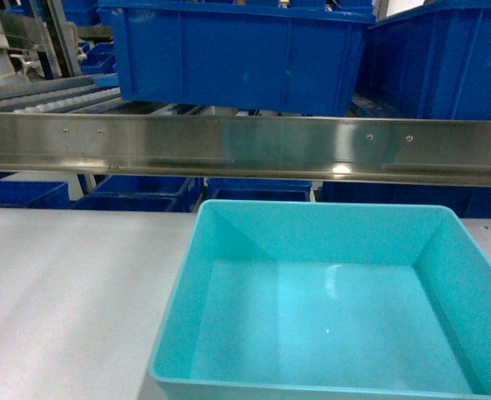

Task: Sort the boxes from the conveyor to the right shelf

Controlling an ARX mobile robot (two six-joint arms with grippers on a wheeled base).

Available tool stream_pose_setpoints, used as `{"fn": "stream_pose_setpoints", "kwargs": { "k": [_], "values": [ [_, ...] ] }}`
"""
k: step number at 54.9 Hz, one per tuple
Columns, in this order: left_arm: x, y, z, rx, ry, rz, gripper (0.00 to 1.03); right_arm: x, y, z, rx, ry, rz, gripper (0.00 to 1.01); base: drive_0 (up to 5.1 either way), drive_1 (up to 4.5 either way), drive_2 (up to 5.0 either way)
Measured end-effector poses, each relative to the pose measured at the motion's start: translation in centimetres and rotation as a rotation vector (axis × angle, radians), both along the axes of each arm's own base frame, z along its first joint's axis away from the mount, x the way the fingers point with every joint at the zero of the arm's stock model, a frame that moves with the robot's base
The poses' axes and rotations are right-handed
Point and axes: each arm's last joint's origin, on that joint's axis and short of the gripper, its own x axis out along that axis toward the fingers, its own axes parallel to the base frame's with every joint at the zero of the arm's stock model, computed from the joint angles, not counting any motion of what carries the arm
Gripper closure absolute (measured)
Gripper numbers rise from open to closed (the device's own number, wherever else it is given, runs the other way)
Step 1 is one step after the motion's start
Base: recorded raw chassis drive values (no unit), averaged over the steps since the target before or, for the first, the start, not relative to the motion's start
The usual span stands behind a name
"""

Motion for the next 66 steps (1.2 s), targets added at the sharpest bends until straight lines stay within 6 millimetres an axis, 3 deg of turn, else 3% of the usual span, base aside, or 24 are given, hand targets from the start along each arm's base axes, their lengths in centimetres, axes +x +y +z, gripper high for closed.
{"fn": "stream_pose_setpoints", "kwargs": {
  "k": [8,21,28,38,43,53,66],
  "values": [
    [0.7,-0.3,0.2,0.021,-0.002,0.007,0.05,0.7,0.1,0.0,-0.008,0.016,-0.002,0.03,0.0,0.0,0.0],
    [3.6,-0.9,0.6,0.041,0.041,-0.071,0.05,3.9,1.5,-0.3,-0.037,0.098,0.034,0.03,0.0,0.0,0.0],
    [7.9,-2.1,2.3,0.066,0.102,-0.154,0.05,8.8,2.4,1.1,-0.078,0.154,0.051,0.03,0.0,0.0,0.0],
    [12.7,-3.5,0.9,0.095,0.324,-0.223,0.05,13.5,3.1,-0.6,-0.116,0.389,0.065,0.03,0.0,0.0,0.0],
    [15.5,-4.4,1.2,0.111,0.391,-0.255,0.05,16.0,3.3,-0.9,-0.108,0.475,0.079,0.03,0.0,0.0,0.0],
    [19.0,-6.0,1.4,0.097,0.523,-0.318,0.05,18.4,2.8,-2.4,-0.058,0.644,0.089,0.03,0.0,0.0,0.0],
    [20.9,-7.7,-0.1,0.058,0.673,-0.349,0.05,19.9,2.7,-3.5,-0.058,0.727,0.092,0.03,0.0,0.0,0.0]
  ]
}}
